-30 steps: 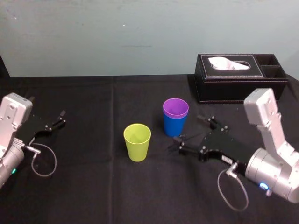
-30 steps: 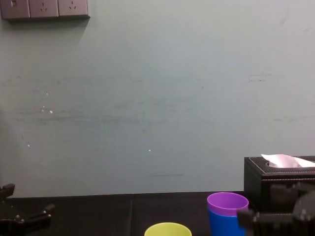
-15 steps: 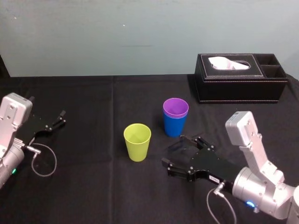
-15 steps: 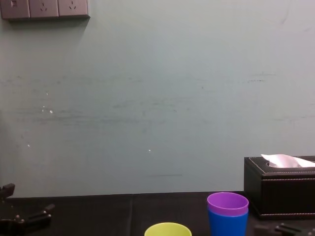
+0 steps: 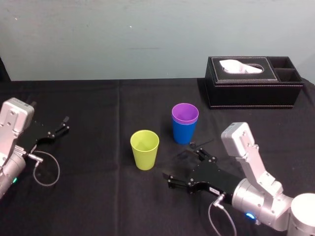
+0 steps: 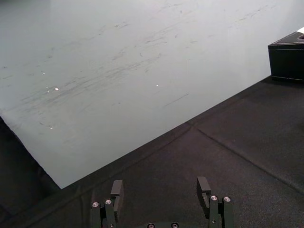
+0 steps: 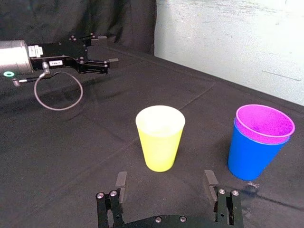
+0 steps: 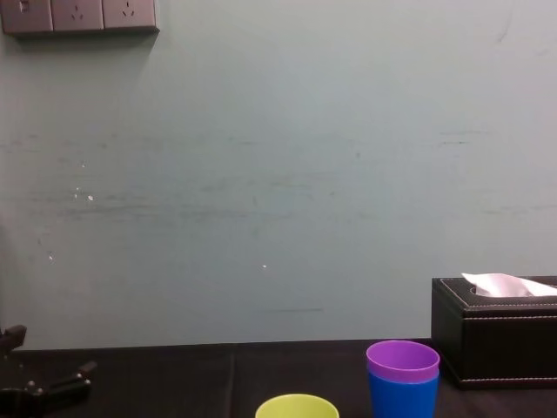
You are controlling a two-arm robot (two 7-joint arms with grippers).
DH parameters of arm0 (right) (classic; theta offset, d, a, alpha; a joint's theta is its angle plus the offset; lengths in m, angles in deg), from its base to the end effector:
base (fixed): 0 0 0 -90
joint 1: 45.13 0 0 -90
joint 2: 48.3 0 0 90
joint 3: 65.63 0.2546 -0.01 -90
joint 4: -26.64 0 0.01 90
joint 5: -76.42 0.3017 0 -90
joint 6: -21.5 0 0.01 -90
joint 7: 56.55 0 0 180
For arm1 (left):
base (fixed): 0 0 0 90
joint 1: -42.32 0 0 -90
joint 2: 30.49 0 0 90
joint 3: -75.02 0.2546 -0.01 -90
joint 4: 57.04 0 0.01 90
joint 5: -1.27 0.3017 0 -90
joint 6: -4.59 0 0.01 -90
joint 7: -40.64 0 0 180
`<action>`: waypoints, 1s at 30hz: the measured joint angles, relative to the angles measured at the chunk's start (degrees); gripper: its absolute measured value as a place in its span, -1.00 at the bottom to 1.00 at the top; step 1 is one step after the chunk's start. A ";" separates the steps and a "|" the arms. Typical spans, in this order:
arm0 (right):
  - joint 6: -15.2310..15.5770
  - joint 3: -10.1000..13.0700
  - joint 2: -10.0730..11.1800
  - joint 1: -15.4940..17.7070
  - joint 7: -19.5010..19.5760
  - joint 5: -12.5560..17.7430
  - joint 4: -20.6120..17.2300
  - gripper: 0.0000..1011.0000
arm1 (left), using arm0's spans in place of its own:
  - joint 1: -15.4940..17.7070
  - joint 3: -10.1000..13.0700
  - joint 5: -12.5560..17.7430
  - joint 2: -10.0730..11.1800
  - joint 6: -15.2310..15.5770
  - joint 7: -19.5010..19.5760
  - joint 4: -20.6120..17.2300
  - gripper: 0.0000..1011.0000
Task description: Stack the three plastic cups sequentially using one hand.
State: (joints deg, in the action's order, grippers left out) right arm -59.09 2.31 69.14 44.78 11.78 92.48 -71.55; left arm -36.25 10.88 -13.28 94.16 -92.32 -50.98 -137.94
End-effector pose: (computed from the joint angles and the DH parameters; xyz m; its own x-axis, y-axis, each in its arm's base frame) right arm 0.2968 0.0049 -0.2518 0.7048 -0.7055 0.0745 0.6982 0.6712 -0.2492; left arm 0.3456 0.0645 -0.2724 0.2922 0.8803 0.3738 -0.9553 0.2873 0.0702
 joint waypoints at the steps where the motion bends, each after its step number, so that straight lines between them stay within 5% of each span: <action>1: 0.08 -0.30 -0.40 -0.45 0.04 -0.31 0.57 0.98 | 0.00 0.00 0.00 0.00 0.00 0.00 0.00 1.00; 30: 2.39 -3.59 -6.79 -7.67 0.03 -2.80 9.49 0.98 | 0.00 0.00 0.00 0.00 0.00 0.00 0.00 1.00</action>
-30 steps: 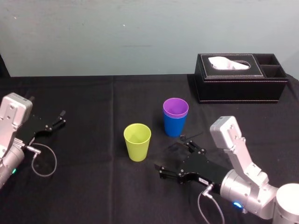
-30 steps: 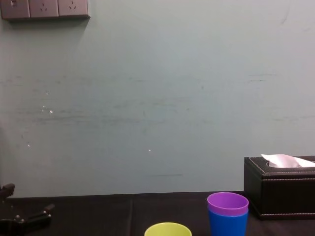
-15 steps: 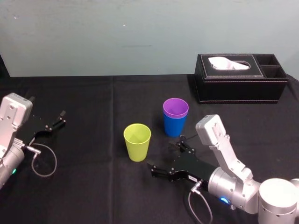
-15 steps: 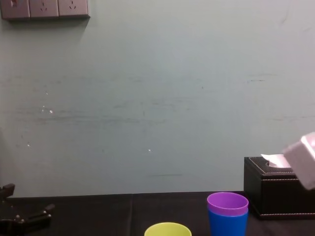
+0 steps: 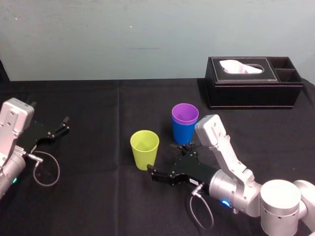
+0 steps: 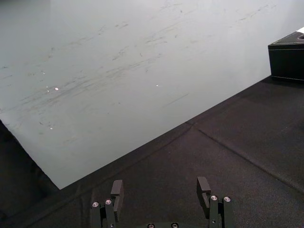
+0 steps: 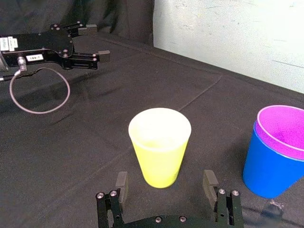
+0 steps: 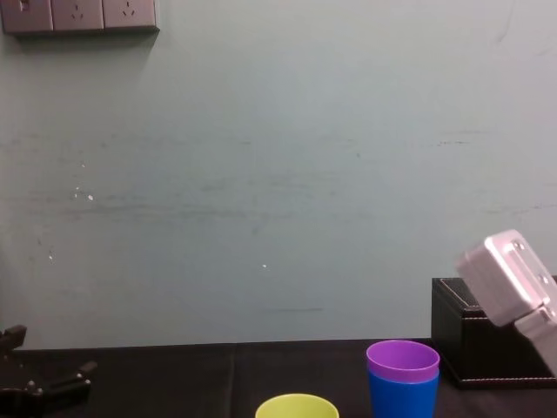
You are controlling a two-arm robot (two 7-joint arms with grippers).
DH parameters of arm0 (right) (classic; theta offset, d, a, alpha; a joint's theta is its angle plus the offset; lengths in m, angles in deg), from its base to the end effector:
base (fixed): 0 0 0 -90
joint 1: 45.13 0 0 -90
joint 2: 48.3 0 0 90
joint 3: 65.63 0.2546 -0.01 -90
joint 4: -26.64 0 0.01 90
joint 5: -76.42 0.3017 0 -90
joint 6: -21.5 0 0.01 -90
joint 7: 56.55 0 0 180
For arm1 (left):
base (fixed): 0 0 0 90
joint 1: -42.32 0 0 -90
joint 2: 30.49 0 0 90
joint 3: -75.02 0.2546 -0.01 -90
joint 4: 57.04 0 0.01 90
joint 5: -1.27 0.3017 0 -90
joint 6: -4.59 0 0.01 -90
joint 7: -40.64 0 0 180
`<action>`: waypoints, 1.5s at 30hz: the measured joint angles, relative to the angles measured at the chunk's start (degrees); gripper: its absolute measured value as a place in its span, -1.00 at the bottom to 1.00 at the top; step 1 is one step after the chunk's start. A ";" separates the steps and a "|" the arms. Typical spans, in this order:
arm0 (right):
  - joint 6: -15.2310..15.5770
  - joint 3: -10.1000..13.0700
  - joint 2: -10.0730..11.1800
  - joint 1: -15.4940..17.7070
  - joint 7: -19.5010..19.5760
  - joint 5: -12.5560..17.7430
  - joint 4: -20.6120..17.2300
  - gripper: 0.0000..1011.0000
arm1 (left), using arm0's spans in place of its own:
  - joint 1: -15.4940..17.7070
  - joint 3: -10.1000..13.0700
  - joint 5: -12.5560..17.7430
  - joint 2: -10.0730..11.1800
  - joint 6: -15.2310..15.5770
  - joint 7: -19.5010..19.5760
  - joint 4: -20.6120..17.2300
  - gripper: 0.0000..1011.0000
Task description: Stack the three plastic cups sequentially using one hand.
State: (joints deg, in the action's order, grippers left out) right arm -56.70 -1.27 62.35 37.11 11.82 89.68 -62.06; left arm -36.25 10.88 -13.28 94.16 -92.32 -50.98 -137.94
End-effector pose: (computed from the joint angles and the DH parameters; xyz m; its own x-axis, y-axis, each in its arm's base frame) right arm 0.3279 0.0339 -0.2634 0.7034 -0.7092 0.0478 0.6893 0.6642 -0.2893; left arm 0.3456 0.0645 -0.2724 0.2922 0.8803 0.3738 -0.9553 0.2873 0.0702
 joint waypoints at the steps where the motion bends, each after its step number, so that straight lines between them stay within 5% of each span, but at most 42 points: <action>1: 0.04 -0.05 -0.09 -0.13 0.00 -0.04 0.11 0.98 | 0.00 0.00 0.00 0.00 0.00 0.00 0.00 1.00; 45: 1.58 -1.49 -3.66 -3.83 0.34 -1.25 4.37 0.98 | 0.00 0.00 0.00 0.00 0.00 0.00 0.00 1.00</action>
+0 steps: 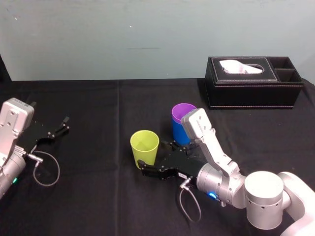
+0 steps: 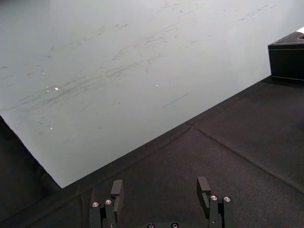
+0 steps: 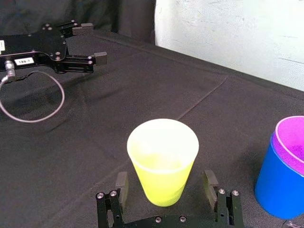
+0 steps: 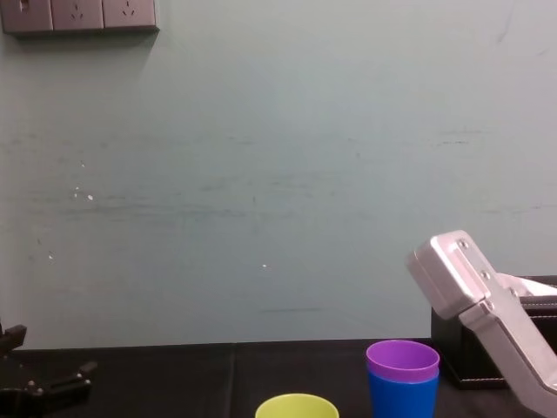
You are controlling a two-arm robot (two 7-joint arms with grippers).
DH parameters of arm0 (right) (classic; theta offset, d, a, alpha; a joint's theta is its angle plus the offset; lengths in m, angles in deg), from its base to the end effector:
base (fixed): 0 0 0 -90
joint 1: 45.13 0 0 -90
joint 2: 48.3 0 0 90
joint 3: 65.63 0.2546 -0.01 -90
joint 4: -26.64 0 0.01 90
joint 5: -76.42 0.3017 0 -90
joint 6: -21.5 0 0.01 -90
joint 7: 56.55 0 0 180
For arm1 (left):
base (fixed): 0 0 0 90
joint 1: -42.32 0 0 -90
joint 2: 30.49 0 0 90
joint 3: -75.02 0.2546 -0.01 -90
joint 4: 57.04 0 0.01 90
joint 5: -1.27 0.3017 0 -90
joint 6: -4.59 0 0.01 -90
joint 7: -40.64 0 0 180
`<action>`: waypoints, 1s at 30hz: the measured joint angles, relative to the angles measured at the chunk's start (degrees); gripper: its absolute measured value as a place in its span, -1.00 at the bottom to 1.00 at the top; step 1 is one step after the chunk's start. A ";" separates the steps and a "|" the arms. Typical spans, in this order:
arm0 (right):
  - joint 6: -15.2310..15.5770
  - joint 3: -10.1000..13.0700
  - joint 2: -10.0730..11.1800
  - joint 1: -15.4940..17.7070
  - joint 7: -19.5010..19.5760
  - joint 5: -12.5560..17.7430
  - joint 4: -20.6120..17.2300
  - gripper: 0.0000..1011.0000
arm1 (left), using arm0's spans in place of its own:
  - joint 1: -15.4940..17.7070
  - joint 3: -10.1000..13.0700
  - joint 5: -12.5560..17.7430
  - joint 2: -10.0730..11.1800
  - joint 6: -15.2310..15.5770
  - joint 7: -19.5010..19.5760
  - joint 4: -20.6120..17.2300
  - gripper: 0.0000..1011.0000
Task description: Stack the three plastic cups sequentially using one hand.
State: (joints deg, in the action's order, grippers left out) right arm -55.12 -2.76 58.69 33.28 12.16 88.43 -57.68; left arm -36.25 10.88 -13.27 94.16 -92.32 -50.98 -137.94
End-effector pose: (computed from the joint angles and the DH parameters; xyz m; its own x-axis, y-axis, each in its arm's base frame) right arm 0.3434 0.0524 -0.2636 0.7034 -0.7099 0.0351 0.6838 0.6624 -0.3059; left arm 0.3456 0.0645 -0.2724 0.2922 0.8802 0.3739 -0.9553 0.2873 0.0702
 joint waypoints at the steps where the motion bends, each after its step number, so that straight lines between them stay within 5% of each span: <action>1: 0.04 0.05 -0.09 -0.06 0.01 -0.01 0.12 0.98 | 0.00 0.00 0.00 0.00 0.00 0.00 0.00 1.00; 30: -0.23 -0.53 -2.12 -2.46 0.27 -1.49 3.17 0.98 | 0.00 0.00 0.00 0.00 0.00 0.00 0.00 1.00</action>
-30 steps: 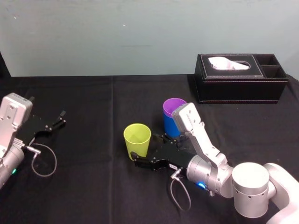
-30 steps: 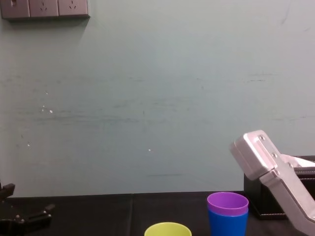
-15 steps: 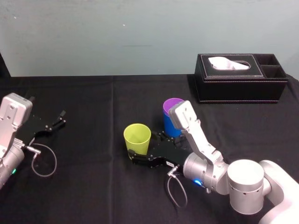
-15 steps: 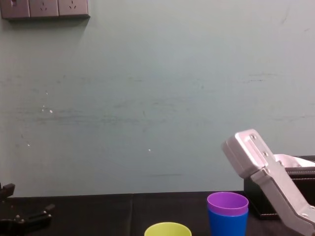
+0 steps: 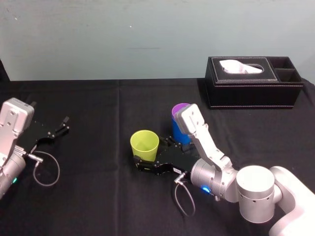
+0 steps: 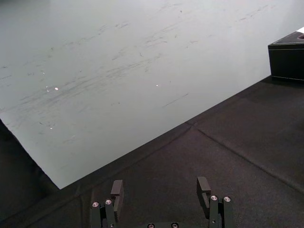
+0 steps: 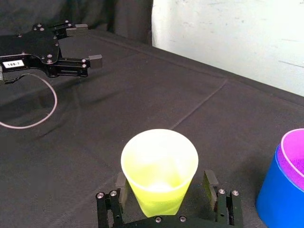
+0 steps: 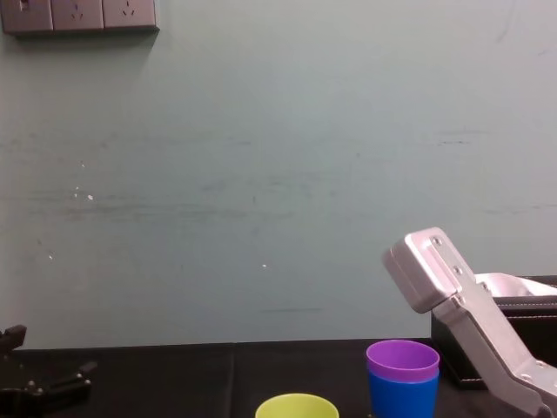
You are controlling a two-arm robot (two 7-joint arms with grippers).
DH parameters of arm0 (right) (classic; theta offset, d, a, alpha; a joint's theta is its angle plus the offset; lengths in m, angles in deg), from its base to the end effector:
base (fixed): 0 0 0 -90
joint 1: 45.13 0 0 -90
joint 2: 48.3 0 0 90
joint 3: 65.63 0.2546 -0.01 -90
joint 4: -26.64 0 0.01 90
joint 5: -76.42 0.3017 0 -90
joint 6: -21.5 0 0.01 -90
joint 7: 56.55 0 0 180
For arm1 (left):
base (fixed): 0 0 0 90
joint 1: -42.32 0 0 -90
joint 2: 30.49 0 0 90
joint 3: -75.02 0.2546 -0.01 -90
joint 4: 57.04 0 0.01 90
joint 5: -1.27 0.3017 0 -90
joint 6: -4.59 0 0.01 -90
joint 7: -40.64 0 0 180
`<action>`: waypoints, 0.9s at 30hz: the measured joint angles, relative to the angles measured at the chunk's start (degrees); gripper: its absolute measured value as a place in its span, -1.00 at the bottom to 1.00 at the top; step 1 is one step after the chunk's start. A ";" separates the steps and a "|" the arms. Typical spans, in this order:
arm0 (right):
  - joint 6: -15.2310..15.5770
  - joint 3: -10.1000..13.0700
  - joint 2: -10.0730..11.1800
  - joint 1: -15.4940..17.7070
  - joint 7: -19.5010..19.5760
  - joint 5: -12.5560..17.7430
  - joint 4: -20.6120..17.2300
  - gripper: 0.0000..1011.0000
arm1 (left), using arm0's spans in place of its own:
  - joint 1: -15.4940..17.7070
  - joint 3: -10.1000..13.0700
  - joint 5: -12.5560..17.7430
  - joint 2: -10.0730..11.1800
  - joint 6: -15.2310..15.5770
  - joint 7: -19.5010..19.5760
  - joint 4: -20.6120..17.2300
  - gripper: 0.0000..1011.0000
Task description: Stack the three plastic cups sequentially using one hand.
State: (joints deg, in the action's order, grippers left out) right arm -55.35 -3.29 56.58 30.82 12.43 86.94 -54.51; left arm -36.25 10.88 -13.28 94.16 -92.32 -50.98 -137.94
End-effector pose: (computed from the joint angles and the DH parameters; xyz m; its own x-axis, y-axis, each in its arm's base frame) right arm 0.3542 0.0613 -0.2637 0.6997 -0.7127 0.0488 0.6895 0.6559 -0.3073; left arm 0.3456 0.0645 -0.2724 0.2922 0.8803 0.3738 -0.9553 0.2873 0.0702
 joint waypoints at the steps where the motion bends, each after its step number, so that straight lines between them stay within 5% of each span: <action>1: 0.00 0.00 0.01 0.02 -0.01 0.01 -0.01 0.98 | 0.00 0.00 0.00 0.00 0.00 0.00 0.00 1.00; 7: 0.00 0.01 0.05 0.09 -0.02 0.04 -0.13 0.96 | 0.00 0.00 0.00 0.00 0.00 0.00 0.00 1.00; 17: -0.04 0.05 0.11 0.18 -0.03 0.14 -0.24 0.49 | 0.00 0.00 0.00 0.00 0.00 0.00 0.00 1.00; 27: -0.05 0.05 0.15 0.23 -0.03 0.19 -0.32 0.41 | 0.00 0.00 0.00 0.00 0.00 0.00 0.00 1.00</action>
State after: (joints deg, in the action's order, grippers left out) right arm -55.40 -3.24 56.73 31.05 12.39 87.13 -54.83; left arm -36.25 10.88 -13.28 94.16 -92.32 -50.98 -137.94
